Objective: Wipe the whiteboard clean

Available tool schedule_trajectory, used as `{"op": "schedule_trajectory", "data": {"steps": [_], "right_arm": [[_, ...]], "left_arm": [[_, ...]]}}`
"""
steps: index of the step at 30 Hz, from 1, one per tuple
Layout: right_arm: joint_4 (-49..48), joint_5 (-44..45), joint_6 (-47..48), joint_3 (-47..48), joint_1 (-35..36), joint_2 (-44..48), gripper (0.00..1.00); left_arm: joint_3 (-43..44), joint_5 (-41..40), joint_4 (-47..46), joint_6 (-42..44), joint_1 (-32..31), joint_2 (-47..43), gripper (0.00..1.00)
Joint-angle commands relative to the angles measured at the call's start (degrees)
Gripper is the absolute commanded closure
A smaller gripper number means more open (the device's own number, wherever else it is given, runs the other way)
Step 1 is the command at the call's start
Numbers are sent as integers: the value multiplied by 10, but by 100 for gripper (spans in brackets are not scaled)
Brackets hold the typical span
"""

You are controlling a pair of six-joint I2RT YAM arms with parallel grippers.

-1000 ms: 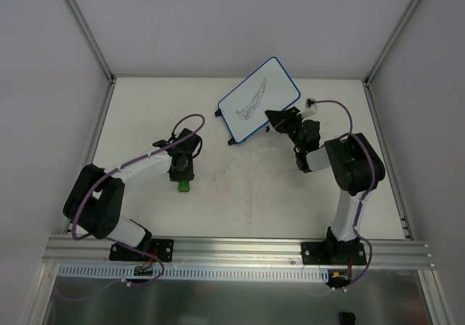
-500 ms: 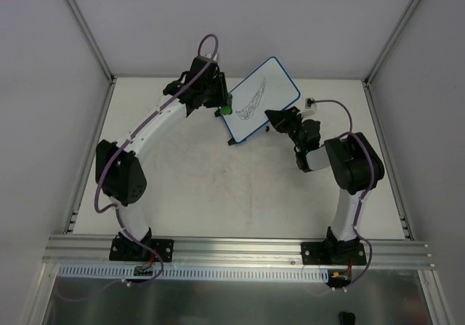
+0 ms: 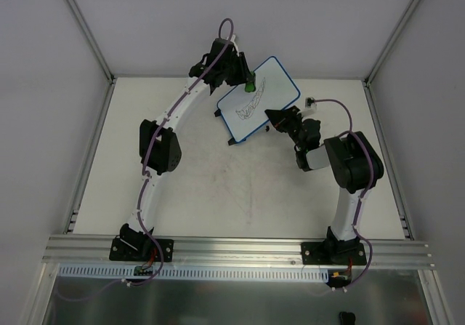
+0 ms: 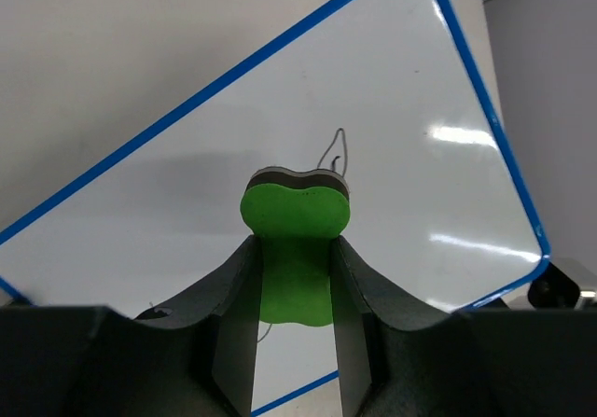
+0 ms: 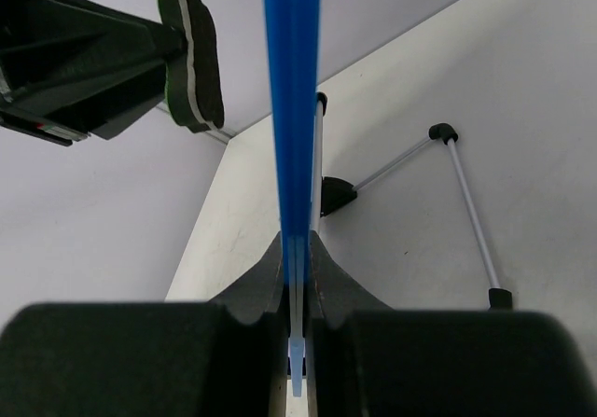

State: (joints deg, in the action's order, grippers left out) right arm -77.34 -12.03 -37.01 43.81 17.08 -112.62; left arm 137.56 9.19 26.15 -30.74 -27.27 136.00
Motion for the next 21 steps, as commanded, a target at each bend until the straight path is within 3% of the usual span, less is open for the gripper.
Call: {"op": "schedule_trajectory", "data": {"steps": [1, 6, 21], "right_arm": [[-100, -16, 12, 20, 0, -20, 100], [-100, -18, 12, 22, 1, -22, 100], [-98, -46, 33, 10, 10, -13, 100]], "left_arm": [[32, 54, -61, -32, 2, 1, 100], [32, 75, -110, -41, -2, 13, 100], [-9, 44, -111, -35, -9, 24, 100]]}}
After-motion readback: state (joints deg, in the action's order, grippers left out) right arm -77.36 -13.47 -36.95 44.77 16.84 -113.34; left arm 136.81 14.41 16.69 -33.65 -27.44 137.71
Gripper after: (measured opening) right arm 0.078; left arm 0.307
